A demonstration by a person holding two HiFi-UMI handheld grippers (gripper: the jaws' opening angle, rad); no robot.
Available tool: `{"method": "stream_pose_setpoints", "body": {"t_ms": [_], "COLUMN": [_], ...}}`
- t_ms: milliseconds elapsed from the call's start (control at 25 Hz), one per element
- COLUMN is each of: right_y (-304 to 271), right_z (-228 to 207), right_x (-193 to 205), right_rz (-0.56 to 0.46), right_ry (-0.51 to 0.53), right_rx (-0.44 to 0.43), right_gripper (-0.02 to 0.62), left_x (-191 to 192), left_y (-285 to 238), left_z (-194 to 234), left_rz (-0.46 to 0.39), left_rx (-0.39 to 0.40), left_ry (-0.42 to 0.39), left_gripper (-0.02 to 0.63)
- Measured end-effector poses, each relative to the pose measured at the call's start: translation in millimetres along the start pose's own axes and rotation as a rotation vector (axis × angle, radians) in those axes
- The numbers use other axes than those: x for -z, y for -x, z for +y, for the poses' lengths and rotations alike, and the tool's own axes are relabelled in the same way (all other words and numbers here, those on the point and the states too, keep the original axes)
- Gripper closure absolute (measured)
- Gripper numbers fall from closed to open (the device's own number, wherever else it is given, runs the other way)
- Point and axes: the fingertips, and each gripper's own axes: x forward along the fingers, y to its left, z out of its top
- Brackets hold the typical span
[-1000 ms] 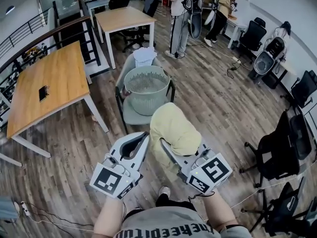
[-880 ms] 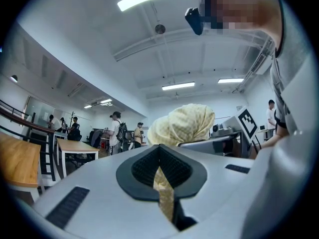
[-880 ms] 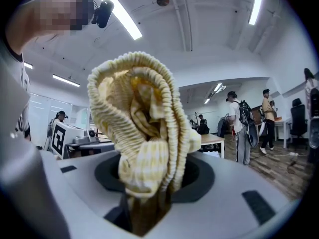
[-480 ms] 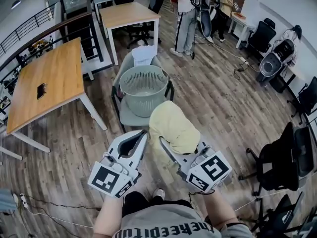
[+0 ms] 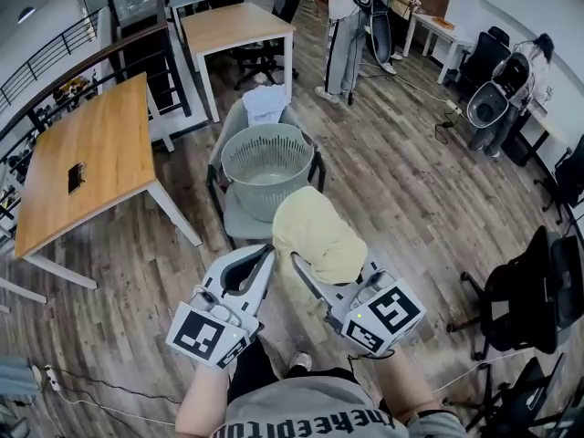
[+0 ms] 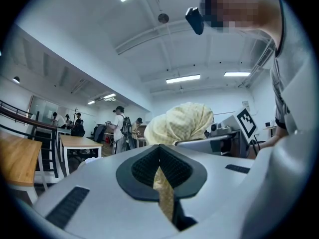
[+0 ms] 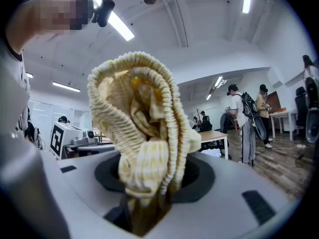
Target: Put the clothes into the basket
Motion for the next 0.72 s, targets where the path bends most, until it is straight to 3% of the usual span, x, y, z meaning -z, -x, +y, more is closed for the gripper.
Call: {"method": "stream_pose_setpoints", "body": {"t_ms": [720], "right_y": [-108], "right_z": [3], "right_x": [-12], "right_rz": [-0.029], "right_ry": [-0.008], "right_rx": [0.135], "right_gripper": [0.394], "left_x": [-15], "left_y": [3], "left_z": [111], "left_rz": [-0.008], "left_rx": [0.126], "left_ry": [-0.001], "left_gripper": [0.592]}}
